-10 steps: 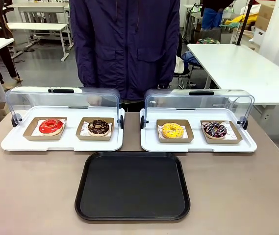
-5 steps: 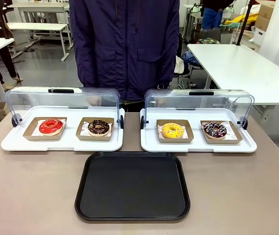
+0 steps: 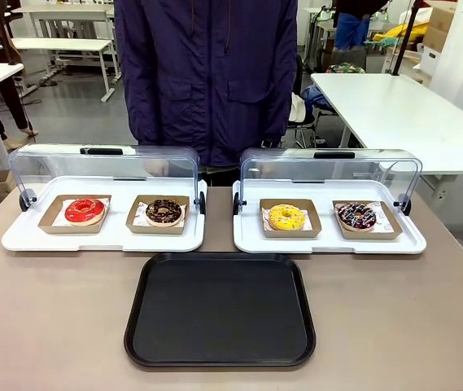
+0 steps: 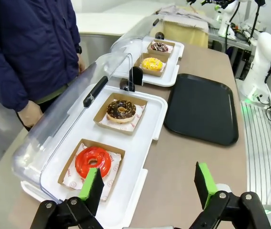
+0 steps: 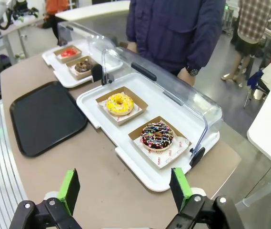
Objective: Move the third donut from the left to the tray.
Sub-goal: Pick up the Paper togo box containing the Donut indicated by the person and place it on the Handle tray.
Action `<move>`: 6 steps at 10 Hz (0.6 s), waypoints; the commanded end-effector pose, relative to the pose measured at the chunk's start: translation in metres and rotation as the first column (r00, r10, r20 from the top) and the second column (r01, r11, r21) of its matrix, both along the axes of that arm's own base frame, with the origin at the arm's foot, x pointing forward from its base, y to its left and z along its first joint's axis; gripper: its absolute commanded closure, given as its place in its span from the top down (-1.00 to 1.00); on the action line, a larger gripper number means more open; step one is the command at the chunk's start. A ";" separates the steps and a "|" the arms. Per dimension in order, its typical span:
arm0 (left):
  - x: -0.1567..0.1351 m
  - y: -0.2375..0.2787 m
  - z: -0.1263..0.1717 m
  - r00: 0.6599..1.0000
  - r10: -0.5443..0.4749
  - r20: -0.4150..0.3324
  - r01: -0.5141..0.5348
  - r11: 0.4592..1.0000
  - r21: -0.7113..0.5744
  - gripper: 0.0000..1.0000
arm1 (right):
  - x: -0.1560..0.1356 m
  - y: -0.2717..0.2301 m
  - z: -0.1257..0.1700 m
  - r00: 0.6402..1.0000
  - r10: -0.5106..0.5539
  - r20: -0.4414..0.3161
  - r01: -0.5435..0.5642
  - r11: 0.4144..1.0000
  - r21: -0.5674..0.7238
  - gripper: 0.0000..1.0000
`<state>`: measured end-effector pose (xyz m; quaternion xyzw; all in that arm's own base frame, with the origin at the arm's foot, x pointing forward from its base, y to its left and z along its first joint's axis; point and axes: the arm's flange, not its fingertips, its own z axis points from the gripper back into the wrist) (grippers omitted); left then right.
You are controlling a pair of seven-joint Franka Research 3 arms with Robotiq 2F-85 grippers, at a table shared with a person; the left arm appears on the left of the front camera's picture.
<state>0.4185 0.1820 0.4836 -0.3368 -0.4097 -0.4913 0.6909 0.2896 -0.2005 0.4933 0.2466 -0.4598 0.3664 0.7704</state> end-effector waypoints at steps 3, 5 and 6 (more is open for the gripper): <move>-0.002 0.001 0.001 1.000 -0.004 -0.009 0.004 1.000 0.010 1.00 | 0.002 -0.001 0.000 0.999 0.011 0.033 -0.011 1.000 0.000 1.00; -0.002 0.001 0.001 1.000 -0.004 -0.009 0.004 1.000 0.010 1.00 | 0.002 -0.001 0.000 0.999 0.011 0.033 -0.011 1.000 0.000 1.00; -0.002 0.001 0.001 1.000 -0.004 -0.009 0.004 1.000 0.010 1.00 | 0.002 -0.001 0.000 0.999 0.011 0.033 -0.011 1.000 0.000 1.00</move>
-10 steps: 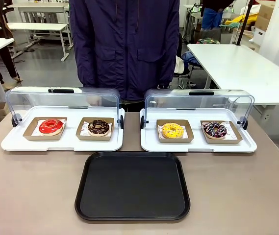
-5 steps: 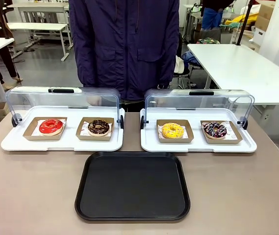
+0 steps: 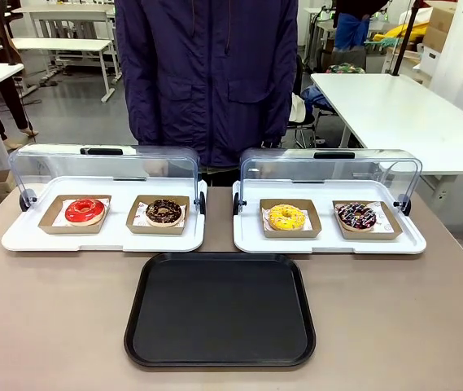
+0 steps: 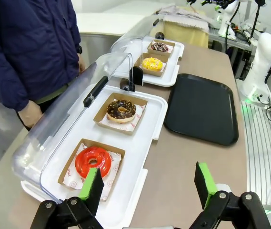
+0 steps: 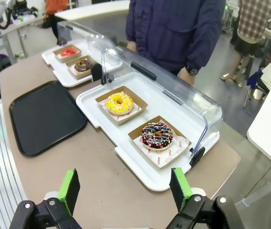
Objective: Move the third donut from the left to the tray.
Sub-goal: Pick up the Paper togo box containing the Donut indicated by the person and place it on the Handle tray.
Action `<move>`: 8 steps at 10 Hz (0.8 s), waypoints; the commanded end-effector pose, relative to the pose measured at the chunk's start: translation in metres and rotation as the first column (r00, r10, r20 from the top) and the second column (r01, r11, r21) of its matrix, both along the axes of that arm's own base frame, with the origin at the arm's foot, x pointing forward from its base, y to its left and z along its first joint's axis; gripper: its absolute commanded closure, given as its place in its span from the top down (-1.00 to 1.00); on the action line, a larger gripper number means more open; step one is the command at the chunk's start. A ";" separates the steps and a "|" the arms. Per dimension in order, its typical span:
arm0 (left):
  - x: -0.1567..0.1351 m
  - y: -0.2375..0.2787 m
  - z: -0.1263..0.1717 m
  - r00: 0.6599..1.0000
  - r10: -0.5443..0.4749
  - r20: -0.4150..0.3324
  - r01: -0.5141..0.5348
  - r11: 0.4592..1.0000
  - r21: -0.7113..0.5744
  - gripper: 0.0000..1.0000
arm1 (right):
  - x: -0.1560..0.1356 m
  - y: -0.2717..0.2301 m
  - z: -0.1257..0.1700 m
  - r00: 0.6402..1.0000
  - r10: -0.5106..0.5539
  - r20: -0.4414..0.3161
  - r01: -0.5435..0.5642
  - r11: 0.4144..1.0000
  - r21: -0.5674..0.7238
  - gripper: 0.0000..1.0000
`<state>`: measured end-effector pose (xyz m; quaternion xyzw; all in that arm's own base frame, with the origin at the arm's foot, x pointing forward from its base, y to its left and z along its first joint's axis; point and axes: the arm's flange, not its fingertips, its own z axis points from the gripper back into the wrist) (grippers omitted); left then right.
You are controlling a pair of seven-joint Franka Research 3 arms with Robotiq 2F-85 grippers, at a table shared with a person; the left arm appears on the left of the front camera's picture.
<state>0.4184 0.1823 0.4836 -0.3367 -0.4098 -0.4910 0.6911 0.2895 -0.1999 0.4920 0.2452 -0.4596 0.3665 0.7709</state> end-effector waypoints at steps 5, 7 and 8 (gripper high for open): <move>-0.002 0.000 0.001 1.000 -0.005 -0.009 0.005 1.000 0.010 1.00 | 0.002 -0.002 0.001 0.999 0.013 0.033 -0.013 1.000 0.002 1.00; -0.002 0.000 0.001 1.000 -0.005 -0.009 0.005 1.000 0.010 1.00 | 0.002 -0.002 0.001 0.999 0.013 0.033 -0.013 1.000 0.002 1.00; -0.002 0.000 0.001 1.000 -0.005 -0.009 0.005 1.000 0.010 1.00 | 0.002 -0.002 0.001 0.999 0.013 0.033 -0.013 1.000 0.002 1.00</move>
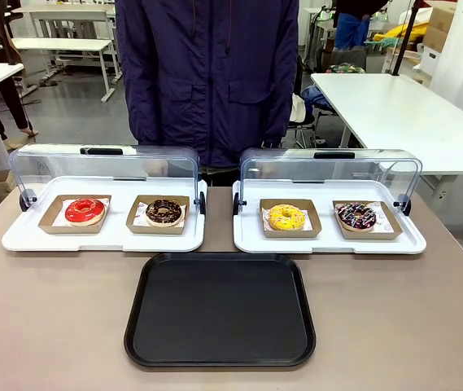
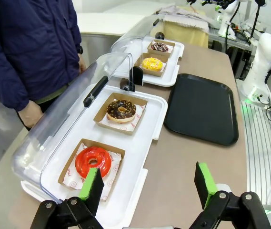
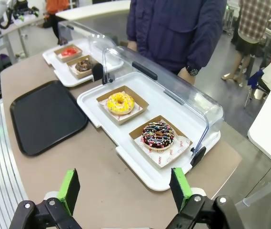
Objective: Move the third donut from the left to the tray.
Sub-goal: Pick up the Paper togo box containing the Donut indicated by the person and place it on the Handle tray.
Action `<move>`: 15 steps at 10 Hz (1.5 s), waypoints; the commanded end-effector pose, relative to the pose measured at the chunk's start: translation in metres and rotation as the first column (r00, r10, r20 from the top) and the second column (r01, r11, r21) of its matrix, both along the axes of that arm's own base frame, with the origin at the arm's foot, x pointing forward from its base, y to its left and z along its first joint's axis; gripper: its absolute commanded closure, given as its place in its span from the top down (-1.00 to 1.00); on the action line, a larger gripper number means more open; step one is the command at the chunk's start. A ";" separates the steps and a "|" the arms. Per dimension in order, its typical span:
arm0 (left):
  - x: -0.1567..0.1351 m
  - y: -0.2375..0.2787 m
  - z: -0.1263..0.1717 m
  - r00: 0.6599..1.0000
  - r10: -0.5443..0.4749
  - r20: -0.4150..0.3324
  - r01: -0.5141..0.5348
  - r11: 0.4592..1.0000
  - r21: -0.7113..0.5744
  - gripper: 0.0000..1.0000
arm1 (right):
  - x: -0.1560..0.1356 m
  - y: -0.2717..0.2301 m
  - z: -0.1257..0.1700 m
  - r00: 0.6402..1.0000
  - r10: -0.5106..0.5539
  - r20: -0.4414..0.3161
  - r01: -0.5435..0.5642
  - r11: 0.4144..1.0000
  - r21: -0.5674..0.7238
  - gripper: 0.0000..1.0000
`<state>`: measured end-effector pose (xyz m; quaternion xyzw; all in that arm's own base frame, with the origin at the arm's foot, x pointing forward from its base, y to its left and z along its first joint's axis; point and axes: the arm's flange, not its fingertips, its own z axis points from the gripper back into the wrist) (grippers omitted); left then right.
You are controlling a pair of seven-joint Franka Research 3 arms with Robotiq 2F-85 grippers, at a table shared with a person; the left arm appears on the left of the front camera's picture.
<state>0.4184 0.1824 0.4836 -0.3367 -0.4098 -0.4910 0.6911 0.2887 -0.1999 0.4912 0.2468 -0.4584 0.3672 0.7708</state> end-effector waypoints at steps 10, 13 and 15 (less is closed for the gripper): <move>-0.002 0.000 0.001 1.000 -0.005 -0.009 0.005 1.000 0.010 1.00 | 0.003 -0.002 0.002 0.999 0.010 0.035 -0.010 1.000 0.002 1.00; -0.002 0.000 0.001 1.000 -0.005 -0.009 0.005 1.000 0.010 1.00 | 0.003 -0.002 0.002 0.999 0.010 0.035 -0.010 1.000 0.002 1.00; -0.002 0.000 0.001 1.000 -0.005 -0.009 0.005 1.000 0.010 1.00 | 0.003 -0.002 0.002 0.999 0.010 0.035 -0.010 1.000 0.002 1.00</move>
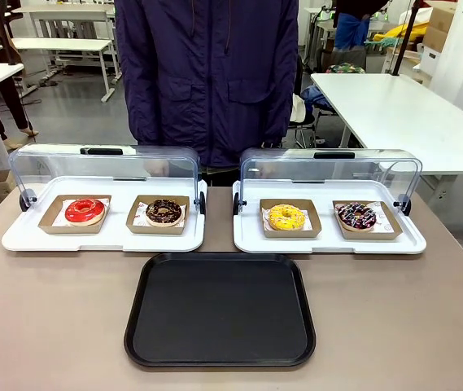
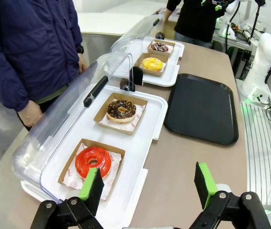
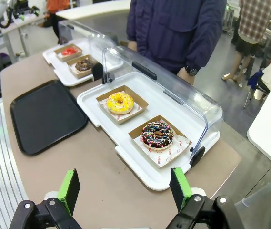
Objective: Move the third donut from the left to the tray.
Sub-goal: Pick up the Paper togo box containing the Donut indicated by the person and place it on the Handle tray.
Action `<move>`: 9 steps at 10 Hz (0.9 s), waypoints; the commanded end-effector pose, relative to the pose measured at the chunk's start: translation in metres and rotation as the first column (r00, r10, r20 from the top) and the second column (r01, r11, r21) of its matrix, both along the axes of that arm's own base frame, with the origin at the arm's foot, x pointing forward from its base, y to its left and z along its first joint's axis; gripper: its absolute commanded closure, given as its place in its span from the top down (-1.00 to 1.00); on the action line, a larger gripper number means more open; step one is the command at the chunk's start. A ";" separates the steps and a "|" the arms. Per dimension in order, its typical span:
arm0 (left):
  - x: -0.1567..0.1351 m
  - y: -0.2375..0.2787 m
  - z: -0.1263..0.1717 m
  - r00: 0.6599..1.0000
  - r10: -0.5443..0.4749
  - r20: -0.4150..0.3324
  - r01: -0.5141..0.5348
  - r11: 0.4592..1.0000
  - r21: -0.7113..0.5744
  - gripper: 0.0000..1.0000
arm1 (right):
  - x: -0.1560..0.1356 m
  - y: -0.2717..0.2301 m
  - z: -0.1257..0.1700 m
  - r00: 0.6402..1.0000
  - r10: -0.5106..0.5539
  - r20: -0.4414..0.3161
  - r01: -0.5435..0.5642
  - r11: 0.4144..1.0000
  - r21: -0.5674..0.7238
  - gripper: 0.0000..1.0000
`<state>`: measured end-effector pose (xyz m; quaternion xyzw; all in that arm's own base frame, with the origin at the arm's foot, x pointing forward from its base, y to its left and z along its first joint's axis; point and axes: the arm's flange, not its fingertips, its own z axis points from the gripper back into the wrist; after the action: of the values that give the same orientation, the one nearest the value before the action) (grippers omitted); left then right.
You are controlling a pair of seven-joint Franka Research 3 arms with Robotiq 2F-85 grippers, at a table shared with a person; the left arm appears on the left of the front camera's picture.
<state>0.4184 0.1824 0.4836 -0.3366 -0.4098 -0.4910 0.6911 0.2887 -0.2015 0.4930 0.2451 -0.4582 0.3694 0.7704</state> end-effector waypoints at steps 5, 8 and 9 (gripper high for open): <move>-0.002 0.000 0.001 1.000 -0.005 -0.009 0.005 1.000 0.010 1.00 | 0.003 0.000 0.000 0.999 0.007 0.033 -0.007 1.000 0.006 1.00; -0.002 0.000 0.001 1.000 -0.005 -0.009 0.005 1.000 0.010 1.00 | 0.003 0.000 0.000 0.999 0.007 0.033 -0.007 1.000 0.006 1.00; -0.002 0.000 0.001 1.000 -0.005 -0.009 0.005 1.000 0.010 1.00 | 0.003 0.000 0.000 0.999 0.007 0.033 -0.007 1.000 0.006 1.00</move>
<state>0.4184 0.1824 0.4836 -0.3366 -0.4098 -0.4910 0.6911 0.2891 -0.2017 0.4925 0.2456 -0.4574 0.3694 0.7707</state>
